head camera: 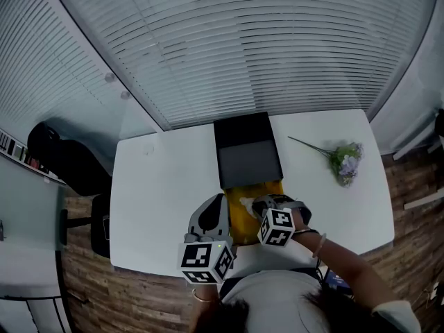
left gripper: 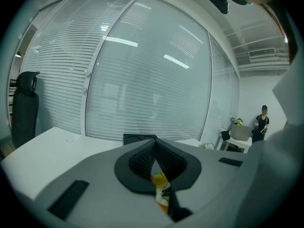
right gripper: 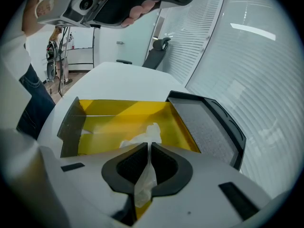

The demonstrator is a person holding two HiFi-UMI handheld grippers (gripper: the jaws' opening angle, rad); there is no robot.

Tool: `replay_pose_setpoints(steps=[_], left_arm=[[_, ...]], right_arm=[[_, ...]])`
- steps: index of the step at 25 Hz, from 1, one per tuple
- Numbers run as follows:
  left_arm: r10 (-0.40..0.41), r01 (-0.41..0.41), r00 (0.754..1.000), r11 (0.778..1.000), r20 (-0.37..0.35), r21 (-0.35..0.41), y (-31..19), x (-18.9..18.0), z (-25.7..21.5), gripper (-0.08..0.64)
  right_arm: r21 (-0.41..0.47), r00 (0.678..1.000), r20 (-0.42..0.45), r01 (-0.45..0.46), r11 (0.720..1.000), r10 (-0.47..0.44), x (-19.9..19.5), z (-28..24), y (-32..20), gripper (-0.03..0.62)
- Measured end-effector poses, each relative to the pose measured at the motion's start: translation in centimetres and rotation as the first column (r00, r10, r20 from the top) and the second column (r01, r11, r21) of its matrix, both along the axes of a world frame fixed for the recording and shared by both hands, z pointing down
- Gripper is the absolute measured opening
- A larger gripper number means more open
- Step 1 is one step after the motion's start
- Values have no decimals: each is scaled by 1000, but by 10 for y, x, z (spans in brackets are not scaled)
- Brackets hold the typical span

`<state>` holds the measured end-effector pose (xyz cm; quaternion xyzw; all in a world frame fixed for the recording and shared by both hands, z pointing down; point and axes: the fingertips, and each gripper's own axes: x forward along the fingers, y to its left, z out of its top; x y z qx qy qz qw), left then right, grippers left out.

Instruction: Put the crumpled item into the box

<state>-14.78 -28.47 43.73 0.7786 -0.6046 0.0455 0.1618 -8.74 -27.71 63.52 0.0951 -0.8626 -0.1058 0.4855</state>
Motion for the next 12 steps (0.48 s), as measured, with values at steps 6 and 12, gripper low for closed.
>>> replay_pose_setpoints(steps=[6, 12], left_arm=[[4, -4, 1000, 1000, -4, -2, 1, 0, 1, 15], [8, -8, 1000, 1000, -3, -4, 2, -1, 0, 15]], right_arm=[[-13, 1000, 2, -9, 1000, 9, -1, 0, 0, 48], [-25, 1000, 16, -22, 999, 22, -1, -2, -1, 80]])
